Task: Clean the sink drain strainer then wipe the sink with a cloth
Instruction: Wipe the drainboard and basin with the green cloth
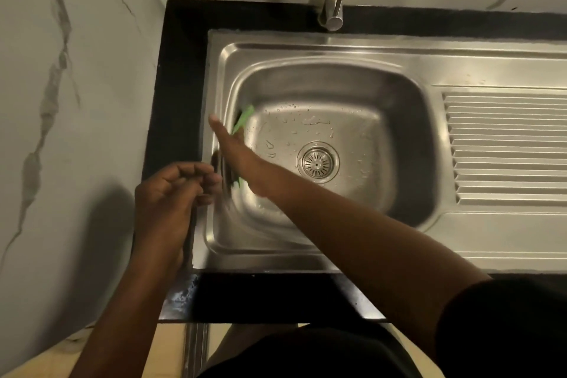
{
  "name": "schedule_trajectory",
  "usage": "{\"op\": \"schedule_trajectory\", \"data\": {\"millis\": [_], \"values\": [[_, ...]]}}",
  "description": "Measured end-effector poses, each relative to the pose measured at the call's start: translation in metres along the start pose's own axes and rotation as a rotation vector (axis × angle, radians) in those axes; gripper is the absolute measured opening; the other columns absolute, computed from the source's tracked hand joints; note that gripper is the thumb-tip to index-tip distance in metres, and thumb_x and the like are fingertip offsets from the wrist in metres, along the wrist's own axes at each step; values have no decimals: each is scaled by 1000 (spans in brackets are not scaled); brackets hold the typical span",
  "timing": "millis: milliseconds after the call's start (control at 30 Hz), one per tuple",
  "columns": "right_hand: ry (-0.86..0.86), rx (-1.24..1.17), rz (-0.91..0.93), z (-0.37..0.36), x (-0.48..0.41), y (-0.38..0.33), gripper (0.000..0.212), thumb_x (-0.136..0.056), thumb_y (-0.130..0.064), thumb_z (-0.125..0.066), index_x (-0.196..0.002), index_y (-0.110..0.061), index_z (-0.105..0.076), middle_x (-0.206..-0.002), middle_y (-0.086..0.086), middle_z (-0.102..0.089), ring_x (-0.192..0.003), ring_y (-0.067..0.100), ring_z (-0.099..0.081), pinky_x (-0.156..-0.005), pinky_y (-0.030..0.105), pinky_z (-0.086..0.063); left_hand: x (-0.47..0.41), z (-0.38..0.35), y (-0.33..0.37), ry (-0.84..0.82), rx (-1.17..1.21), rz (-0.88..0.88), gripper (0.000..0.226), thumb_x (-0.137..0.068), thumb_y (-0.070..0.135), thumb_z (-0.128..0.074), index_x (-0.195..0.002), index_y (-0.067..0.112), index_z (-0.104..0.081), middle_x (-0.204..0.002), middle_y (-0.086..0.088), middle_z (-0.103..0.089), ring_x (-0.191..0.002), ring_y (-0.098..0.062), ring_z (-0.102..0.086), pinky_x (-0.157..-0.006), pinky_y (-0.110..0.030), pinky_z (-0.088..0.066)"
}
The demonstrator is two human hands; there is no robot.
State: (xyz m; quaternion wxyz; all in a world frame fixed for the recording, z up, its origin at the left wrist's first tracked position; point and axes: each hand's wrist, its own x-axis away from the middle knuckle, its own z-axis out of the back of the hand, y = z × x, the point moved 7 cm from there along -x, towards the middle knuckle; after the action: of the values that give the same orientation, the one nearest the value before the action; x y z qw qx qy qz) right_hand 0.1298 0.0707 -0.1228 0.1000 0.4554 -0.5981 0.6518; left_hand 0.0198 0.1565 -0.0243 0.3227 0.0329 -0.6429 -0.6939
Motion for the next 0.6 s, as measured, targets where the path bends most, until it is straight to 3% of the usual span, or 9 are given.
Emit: {"op": "schedule_trajectory", "data": {"millis": [67, 133, 267, 367, 400, 500, 600], "values": [[-87, 171, -28, -7, 18, 31, 116, -90, -77, -48, -165, -7, 6, -165, 20, -35, -149, 34, -40, -124, 44, -31, -2, -4, 3, -6, 18, 2, 30, -84, 7, -55, -92, 20, -81, -90, -9, -82, -86, -25, -78, -77, -31, -62], [-190, 417, -74, -10, 34, 64, 113, -93, -77, -45, -165, -5, 5, -163, 24, -37, -147, 37, -42, -122, 45, -34, -6, -9, 8, -18, 20, -4, 31, -81, 6, -54, -89, 21, -81, -89, -8, -82, -82, -23, -77, -72, -25, -62], [-330, 934, -102, 4, 55, 94, 125, -77, -100, -23, -159, -6, -32, -154, 22, -49, -137, 38, -53, -109, 44, -41, -15, -15, 19, -45, -47, -36, 30, -83, 9, -55, -93, 23, -80, -93, -7, -82, -88, -27, -78, -77, -34, -59], [-378, 1106, -82, 25, 60, 92, 137, -65, -105, -7, -163, -11, -22, -150, 22, -53, -133, 36, -56, -108, 46, -43, -17, -19, 24, -55, -63, -59, 30, -84, 10, -55, -93, 24, -80, -93, -5, -82, -86, -25, -79, -77, -33, -60], [-388, 1144, -94, 36, 62, 95, 137, -64, -106, -4, -161, -13, -29, -150, 21, -53, -134, 36, -55, -107, 47, -42, -18, -20, 24, -58, -59, -59, 31, -84, 9, -55, -93, 25, -80, -93, -5, -82, -85, -24, -79, -76, -32, -61], [-367, 1267, -126, 80, 72, 108, 121, -79, -97, -4, -138, -8, -60, -142, 21, -60, -127, 34, -59, -93, 40, -39, -16, -25, 21, -67, -38, -55, 33, -84, 4, -53, -92, 23, -80, -91, -6, -82, -83, -23, -78, -73, -28, -61], [-357, 1365, -169, 138, 80, 119, 87, -103, -71, -16, -133, -3, -61, -137, 21, -63, -119, 34, -62, -94, 36, -40, -13, -29, 17, -73, -17, -50, 33, -86, 2, -53, -93, 22, -79, -91, -6, -82, -82, -22, -78, -72, -25, -62]]}}
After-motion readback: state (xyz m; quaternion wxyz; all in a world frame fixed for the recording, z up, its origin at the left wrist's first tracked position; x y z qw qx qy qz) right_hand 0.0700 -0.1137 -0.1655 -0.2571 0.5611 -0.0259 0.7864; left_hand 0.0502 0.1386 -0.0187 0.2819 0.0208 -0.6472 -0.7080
